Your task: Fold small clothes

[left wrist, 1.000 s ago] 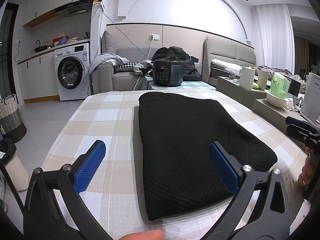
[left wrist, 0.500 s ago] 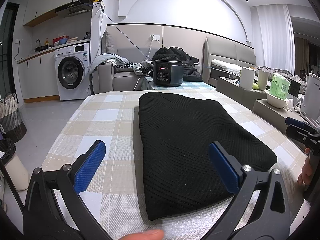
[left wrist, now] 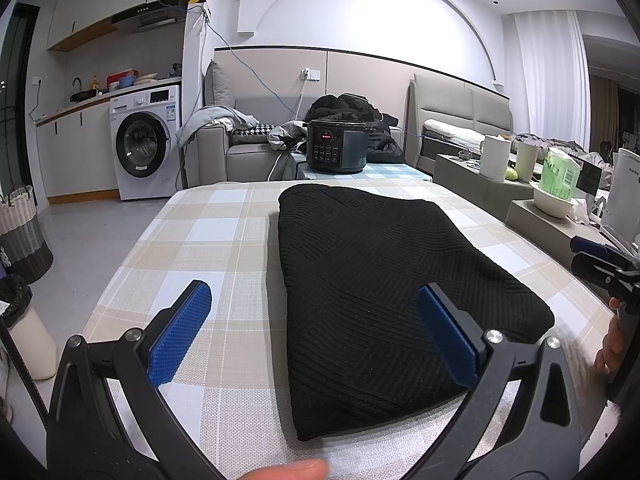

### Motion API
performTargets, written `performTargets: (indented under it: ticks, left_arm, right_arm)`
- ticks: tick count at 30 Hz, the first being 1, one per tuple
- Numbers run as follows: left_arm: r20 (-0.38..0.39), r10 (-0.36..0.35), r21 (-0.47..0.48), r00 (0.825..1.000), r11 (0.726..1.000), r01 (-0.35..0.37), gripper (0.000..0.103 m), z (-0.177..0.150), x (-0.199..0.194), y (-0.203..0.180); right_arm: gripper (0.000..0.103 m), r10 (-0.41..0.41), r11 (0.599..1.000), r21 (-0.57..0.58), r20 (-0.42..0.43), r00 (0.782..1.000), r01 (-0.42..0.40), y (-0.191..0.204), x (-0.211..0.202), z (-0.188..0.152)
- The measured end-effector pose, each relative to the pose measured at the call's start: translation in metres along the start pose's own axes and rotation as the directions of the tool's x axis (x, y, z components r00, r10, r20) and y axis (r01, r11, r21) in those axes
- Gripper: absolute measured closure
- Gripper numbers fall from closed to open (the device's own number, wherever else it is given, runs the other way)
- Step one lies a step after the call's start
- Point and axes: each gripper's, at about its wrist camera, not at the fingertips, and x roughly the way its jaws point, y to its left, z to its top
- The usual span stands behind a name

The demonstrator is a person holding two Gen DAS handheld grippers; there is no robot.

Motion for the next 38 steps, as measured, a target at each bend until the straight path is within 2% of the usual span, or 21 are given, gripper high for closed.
performTargets:
  ticks: [38]
  left_arm:
    - [0.002,-0.005,0.000,1.000,1.000,0.005,0.001,-0.0005,-0.0038,-0.0044]
  right_arm:
    - [0.000,-0.002,1.000,0.001,-0.002,1.000,0.002,-0.0005,0.0005,-0.0001]
